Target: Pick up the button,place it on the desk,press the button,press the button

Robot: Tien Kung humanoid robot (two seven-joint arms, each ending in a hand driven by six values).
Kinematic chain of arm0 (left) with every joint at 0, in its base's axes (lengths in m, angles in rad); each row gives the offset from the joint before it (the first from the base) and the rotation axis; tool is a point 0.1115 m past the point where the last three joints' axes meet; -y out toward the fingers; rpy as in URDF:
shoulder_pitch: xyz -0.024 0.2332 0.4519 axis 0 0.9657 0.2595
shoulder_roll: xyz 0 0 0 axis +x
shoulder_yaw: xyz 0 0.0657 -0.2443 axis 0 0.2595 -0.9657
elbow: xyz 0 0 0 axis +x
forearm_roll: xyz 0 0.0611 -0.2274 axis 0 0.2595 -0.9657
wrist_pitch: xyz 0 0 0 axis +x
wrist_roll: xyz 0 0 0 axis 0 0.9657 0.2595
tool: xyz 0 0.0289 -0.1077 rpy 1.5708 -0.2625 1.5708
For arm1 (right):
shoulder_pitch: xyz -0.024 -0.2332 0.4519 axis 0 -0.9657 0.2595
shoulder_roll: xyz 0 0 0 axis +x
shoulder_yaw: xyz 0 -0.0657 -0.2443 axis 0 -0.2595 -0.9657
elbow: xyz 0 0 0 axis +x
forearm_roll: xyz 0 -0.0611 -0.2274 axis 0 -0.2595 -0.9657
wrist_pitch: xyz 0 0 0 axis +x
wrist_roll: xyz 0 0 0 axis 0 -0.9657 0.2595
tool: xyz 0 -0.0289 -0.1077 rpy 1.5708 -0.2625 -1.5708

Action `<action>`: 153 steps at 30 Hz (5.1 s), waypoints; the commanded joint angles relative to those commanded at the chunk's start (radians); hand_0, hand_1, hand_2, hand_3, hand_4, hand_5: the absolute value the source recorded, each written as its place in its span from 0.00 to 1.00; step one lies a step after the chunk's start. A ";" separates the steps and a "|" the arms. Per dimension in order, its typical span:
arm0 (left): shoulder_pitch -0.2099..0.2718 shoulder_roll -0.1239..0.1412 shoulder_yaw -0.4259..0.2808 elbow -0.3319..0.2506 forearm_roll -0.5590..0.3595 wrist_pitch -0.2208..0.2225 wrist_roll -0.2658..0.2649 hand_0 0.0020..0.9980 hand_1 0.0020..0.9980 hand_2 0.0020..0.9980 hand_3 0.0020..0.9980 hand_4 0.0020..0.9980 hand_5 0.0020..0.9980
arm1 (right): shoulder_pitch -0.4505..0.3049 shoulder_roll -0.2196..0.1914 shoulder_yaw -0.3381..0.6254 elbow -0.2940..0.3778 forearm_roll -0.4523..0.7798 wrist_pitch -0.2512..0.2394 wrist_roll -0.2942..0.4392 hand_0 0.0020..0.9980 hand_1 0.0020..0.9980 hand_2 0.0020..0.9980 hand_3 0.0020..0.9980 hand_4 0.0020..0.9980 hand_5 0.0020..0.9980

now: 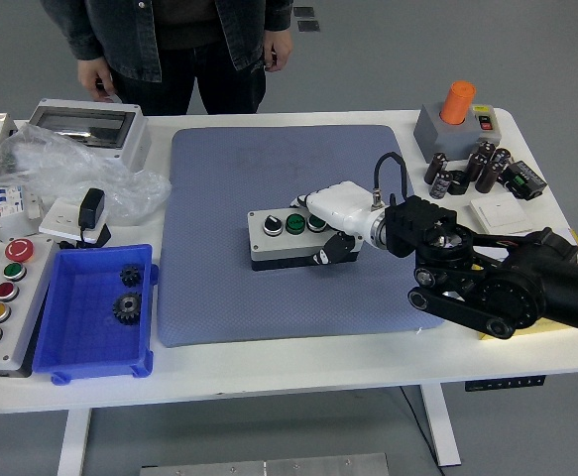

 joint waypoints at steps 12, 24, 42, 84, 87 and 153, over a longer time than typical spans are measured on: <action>-0.001 0.001 0.001 0.000 0.002 0.001 0.000 0.62 0.66 0.63 0.69 0.71 0.34 | 0.002 -0.004 0.022 -0.005 0.007 0.027 0.000 0.72 0.74 0.80 0.79 1.00 0.57; -0.004 0.002 0.000 -0.001 0.000 0.002 -0.002 0.62 0.66 0.63 0.69 0.71 0.34 | 0.003 -0.008 0.008 0.009 -0.028 0.007 -0.001 0.72 0.76 0.83 0.81 1.00 0.69; -0.007 0.004 0.004 0.000 -0.003 0.002 -0.003 0.62 0.66 0.63 0.69 0.70 0.34 | -0.030 -0.066 0.131 0.061 0.007 -0.011 0.002 0.75 0.77 0.85 0.81 1.00 0.69; -0.002 0.004 0.054 0.009 -0.056 0.006 -0.011 0.62 0.66 0.63 0.68 0.70 0.34 | -0.101 -0.251 0.181 0.507 -0.189 0.235 -0.293 0.55 0.46 0.26 0.90 0.33 0.00; -0.003 0.004 0.053 0.009 -0.054 0.006 -0.012 0.62 0.66 0.63 0.68 0.70 0.34 | -0.097 -0.241 0.160 0.493 -0.183 0.238 -0.294 0.56 0.45 0.26 0.90 0.33 0.00; 0.001 0.000 0.090 0.012 -0.086 0.011 -0.018 0.62 0.66 0.63 0.69 0.70 0.36 | -0.264 -0.260 0.500 0.436 -0.056 0.042 -0.115 1.00 1.00 1.00 1.00 1.00 0.74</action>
